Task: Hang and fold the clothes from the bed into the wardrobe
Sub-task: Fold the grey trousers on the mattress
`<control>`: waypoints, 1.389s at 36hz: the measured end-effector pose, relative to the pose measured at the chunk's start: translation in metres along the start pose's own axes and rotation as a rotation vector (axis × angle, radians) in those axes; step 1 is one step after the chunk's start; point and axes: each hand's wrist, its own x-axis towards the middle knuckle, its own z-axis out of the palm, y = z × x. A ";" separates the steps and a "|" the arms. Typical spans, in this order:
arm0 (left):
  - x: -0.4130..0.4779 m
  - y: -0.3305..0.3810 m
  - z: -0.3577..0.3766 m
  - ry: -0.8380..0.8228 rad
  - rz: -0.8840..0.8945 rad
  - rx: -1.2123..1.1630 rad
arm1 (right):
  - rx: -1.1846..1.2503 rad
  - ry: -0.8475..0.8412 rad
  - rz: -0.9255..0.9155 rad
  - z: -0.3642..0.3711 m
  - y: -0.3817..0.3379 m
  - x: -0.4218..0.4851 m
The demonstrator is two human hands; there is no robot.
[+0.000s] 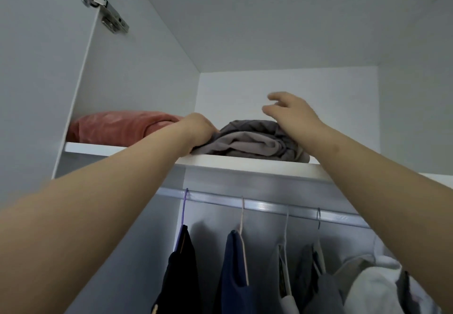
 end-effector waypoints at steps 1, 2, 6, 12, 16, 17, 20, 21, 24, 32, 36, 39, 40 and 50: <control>-0.001 0.000 0.001 0.105 0.102 0.093 | 0.020 -0.130 -0.061 0.000 -0.005 -0.011; -0.005 -0.001 0.002 0.208 0.242 0.158 | -0.011 -0.266 -0.107 -0.001 -0.008 -0.021; -0.027 -0.015 0.003 0.019 0.626 0.207 | -0.249 -0.483 -0.142 -0.008 -0.005 -0.037; -0.024 -0.023 -0.012 -0.092 0.505 0.471 | -0.323 -0.487 -0.061 -0.001 -0.011 -0.028; -0.005 -0.014 -0.016 -0.199 0.401 0.815 | -0.454 -0.537 -0.012 0.016 -0.017 -0.014; 0.000 -0.012 -0.016 -0.232 0.389 0.899 | -0.474 -0.560 0.004 0.020 -0.018 -0.012; 0.011 -0.009 -0.016 -0.230 0.394 1.062 | -0.487 -0.616 0.052 0.028 -0.021 -0.006; 0.014 -0.011 -0.017 -0.223 0.404 1.094 | -0.491 -0.627 0.061 0.029 -0.020 -0.004; 0.019 -0.019 -0.023 -0.293 0.410 1.030 | -0.464 -0.632 0.069 0.031 -0.018 -0.002; 0.006 -0.034 -0.031 -0.342 0.410 0.641 | -0.270 -0.673 0.040 0.026 -0.005 -0.008; 0.005 -0.036 -0.029 -0.302 0.382 0.609 | -0.194 -0.711 0.084 0.028 -0.007 -0.008; 0.004 -0.037 -0.027 -0.268 0.385 0.583 | -0.126 -0.697 0.086 0.028 -0.007 -0.010; 0.002 -0.036 -0.027 -0.265 0.391 0.606 | -0.114 -0.664 0.085 0.028 -0.008 -0.012; -0.008 -0.024 -0.003 0.050 0.496 0.544 | -0.325 -0.528 -0.008 0.016 -0.017 -0.026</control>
